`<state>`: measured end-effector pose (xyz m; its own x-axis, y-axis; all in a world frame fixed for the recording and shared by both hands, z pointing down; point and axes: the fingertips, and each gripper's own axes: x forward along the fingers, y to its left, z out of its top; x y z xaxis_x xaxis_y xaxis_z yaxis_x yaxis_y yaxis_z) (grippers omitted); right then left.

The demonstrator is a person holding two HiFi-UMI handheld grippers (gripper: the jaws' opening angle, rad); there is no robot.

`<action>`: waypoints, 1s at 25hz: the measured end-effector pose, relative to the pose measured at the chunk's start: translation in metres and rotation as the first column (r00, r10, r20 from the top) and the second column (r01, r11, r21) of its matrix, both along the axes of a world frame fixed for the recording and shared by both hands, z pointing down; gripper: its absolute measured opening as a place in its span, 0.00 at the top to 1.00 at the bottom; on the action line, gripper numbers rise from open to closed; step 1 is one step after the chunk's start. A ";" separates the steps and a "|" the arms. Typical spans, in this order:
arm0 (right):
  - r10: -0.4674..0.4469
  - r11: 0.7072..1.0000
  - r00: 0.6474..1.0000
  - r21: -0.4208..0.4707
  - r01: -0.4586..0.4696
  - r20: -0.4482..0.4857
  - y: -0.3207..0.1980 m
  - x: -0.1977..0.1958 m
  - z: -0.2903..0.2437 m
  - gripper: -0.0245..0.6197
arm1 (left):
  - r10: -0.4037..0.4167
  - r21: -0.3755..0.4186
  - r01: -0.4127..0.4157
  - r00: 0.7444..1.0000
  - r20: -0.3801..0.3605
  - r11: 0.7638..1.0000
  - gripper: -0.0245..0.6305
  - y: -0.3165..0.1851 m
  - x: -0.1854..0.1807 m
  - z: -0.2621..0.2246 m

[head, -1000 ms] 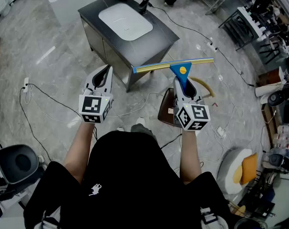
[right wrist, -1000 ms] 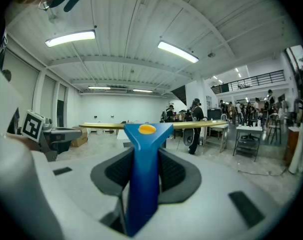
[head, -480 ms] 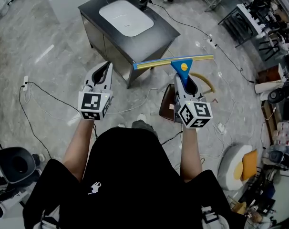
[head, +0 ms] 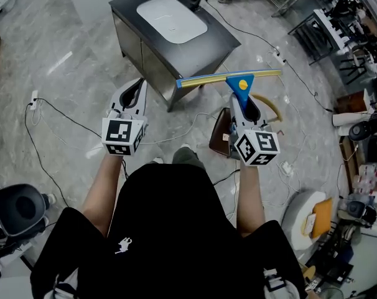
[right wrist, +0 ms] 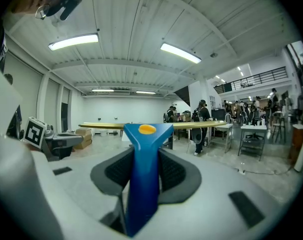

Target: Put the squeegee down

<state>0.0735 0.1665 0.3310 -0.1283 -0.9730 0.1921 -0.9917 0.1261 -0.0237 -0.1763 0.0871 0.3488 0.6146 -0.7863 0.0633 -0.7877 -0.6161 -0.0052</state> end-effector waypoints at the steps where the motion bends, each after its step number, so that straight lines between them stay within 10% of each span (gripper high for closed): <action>1: -0.006 1.000 1.000 -0.003 0.006 -0.002 -0.002 -0.002 0.002 0.76 | -0.008 -0.004 0.008 1.000 -0.002 1.000 0.96 0.000 -0.003 0.002; 25: -0.070 0.997 0.997 -0.042 0.072 0.029 -0.092 0.047 0.029 0.76 | -0.063 -0.046 0.065 0.997 0.041 0.997 0.96 -0.070 0.042 0.024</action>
<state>0.1201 0.0744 0.3604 -0.2026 -0.9521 0.2291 -0.9792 0.1946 -0.0573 -0.1339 0.0173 0.3731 0.5593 -0.8195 0.1250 -0.8253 -0.5646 -0.0092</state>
